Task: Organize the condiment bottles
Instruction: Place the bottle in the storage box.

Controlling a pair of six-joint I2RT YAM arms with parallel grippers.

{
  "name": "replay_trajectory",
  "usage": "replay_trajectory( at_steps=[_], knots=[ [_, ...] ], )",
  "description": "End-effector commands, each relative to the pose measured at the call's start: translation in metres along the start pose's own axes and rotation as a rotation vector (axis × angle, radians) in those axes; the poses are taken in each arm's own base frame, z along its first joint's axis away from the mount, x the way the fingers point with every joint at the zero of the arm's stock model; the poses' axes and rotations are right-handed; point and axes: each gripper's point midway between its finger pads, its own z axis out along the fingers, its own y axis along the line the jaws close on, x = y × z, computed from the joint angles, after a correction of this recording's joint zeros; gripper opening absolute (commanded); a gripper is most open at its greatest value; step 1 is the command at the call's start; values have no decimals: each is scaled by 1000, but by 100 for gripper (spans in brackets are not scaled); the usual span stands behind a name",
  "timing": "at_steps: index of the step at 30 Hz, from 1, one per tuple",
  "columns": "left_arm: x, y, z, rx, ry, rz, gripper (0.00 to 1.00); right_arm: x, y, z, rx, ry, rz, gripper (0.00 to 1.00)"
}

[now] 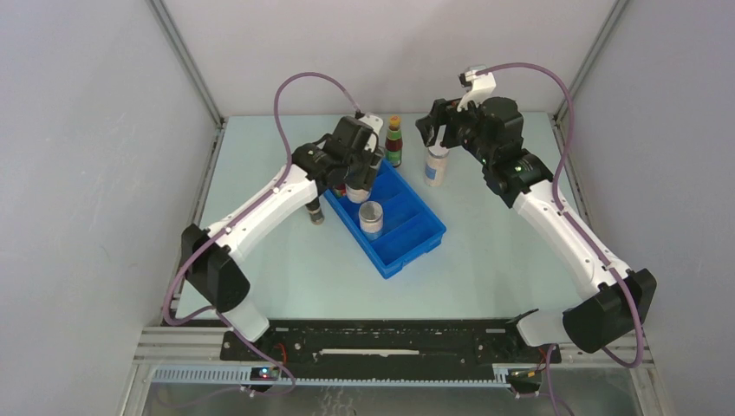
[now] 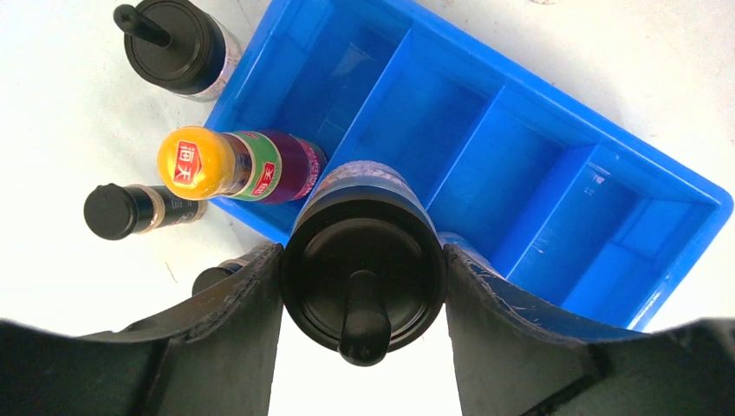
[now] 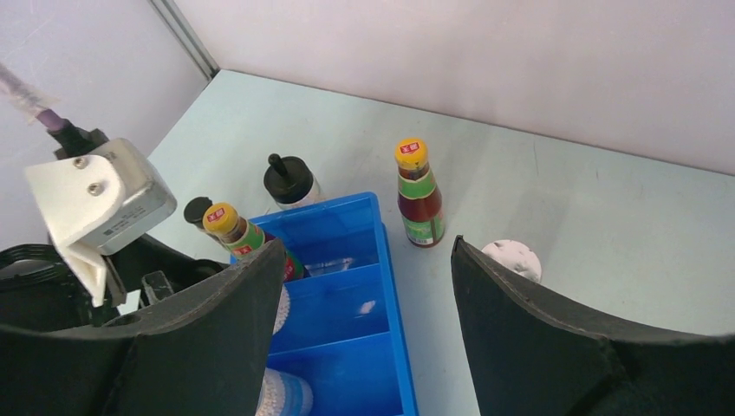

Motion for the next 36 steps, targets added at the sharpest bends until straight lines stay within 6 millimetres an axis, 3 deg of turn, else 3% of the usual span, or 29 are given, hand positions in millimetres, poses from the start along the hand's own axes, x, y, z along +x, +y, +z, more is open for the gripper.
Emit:
replay_trajectory(
  at_steps=[1, 36],
  knots=[
    [-4, -2, 10, 18, -34, -36, 0, -14, 2, 0, -16, -52, 16, 79],
    [36, 5, 56, -22, -25, -84, 0, 4, -5, 13, -11, -9, 23, 79]
  ],
)
